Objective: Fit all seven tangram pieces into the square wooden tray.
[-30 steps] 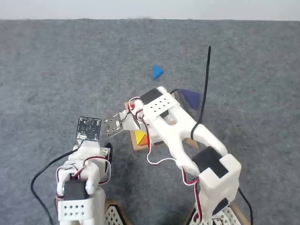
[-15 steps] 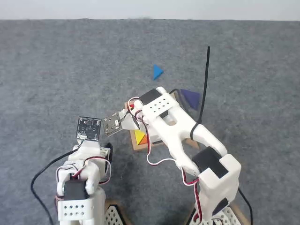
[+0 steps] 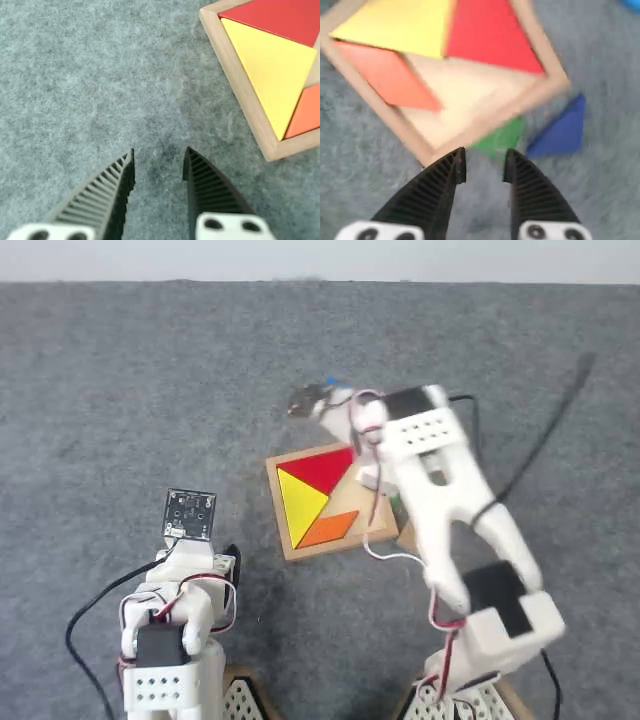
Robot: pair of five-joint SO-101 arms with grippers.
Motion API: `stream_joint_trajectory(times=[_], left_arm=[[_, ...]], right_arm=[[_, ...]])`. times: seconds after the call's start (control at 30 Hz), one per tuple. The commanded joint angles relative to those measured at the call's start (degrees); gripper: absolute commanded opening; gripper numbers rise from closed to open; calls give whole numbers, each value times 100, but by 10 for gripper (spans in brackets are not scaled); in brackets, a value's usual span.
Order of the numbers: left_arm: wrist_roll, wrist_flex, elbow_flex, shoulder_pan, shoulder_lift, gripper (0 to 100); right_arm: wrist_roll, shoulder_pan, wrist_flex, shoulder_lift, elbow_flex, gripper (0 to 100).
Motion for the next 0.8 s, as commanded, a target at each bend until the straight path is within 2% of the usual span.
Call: stream_joint_trajectory(times=[0.0, 0.17, 0.3, 0.5, 0.6, 0.77], left_arm=[[-35, 53, -48, 18, -158, 153], [-35, 53, -48, 18, -158, 153], [-35, 53, -48, 18, -158, 153], [-35, 53, -48, 18, -158, 153], [-35, 53, -48, 18, -158, 153], [-35, 53, -48, 18, -158, 153]], right_arm=[[-800, 356, -224, -840, 791, 95], [-1855, 655, -760, -1358, 1802, 95], [-2532, 971, -769, -1473, 1978, 96], [-2875, 1771, -646, -1473, 2092, 158], [-2884, 1675, -637, -1473, 2479, 180], [-3007, 989, -1165, -1473, 3147, 180]])
